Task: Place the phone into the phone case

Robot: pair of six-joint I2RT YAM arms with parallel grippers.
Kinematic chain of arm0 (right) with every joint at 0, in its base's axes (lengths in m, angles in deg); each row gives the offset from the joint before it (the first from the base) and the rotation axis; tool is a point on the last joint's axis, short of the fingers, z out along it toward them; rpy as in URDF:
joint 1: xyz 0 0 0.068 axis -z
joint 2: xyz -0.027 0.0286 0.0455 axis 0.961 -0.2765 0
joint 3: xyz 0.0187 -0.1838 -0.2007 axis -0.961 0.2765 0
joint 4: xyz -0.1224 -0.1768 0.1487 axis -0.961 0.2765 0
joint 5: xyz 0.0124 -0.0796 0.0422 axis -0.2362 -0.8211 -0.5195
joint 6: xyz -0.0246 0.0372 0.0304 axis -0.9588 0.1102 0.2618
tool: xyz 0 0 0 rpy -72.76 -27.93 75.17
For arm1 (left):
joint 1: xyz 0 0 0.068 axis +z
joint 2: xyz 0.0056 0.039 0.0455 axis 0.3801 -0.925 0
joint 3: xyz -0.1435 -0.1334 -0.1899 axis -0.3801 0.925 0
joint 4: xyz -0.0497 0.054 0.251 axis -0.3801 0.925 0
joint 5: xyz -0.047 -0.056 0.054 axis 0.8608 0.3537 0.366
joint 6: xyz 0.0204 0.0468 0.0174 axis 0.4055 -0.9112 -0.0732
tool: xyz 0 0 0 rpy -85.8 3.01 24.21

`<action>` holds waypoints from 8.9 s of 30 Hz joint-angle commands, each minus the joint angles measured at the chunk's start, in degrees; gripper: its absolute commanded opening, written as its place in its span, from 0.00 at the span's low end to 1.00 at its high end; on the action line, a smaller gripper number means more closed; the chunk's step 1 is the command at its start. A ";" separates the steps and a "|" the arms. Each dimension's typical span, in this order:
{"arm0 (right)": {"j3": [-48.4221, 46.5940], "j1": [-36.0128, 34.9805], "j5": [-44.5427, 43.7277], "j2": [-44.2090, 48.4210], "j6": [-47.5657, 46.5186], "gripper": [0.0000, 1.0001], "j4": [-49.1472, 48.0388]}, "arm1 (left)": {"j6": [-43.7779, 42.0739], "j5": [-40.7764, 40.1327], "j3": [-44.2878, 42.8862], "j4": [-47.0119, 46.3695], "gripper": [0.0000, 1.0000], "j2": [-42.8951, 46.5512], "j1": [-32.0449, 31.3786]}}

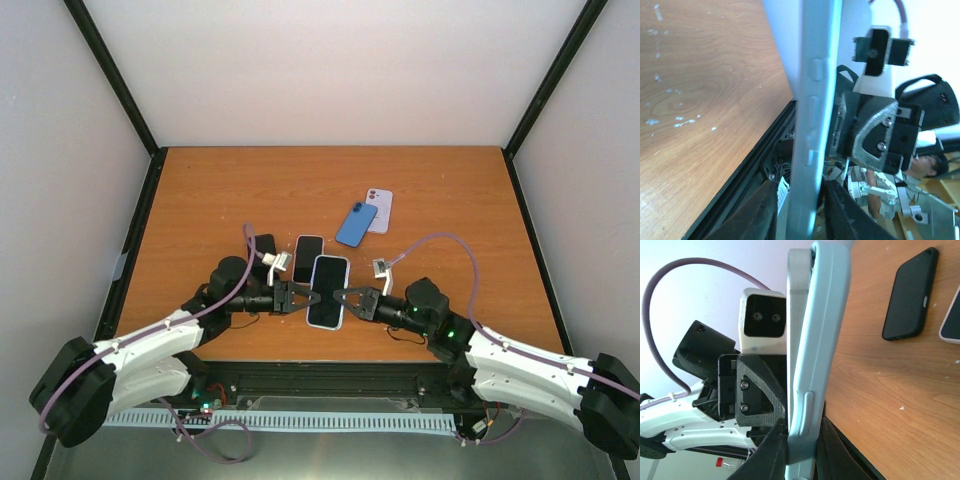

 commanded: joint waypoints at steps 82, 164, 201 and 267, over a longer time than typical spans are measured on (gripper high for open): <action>-5.47 -0.42 -14.12 18.88 -8.59 0.20 20.22 | -21.53 17.64 -12.24 9.61 0.00 -7.48 0.19; -11.67 34.18 10.26 -31.59 -20.29 0.04 17.65 | -28.26 -27.95 -19.43 40.62 0.99 1.66 0.19; -35.78 46.11 -1.77 -41.80 -27.33 0.56 38.17 | -26.91 -36.19 -18.20 42.53 0.99 6.07 0.18; -16.91 28.48 26.94 -33.70 -8.19 0.03 -11.03 | -10.58 1.75 -12.23 13.76 0.77 -3.61 16.71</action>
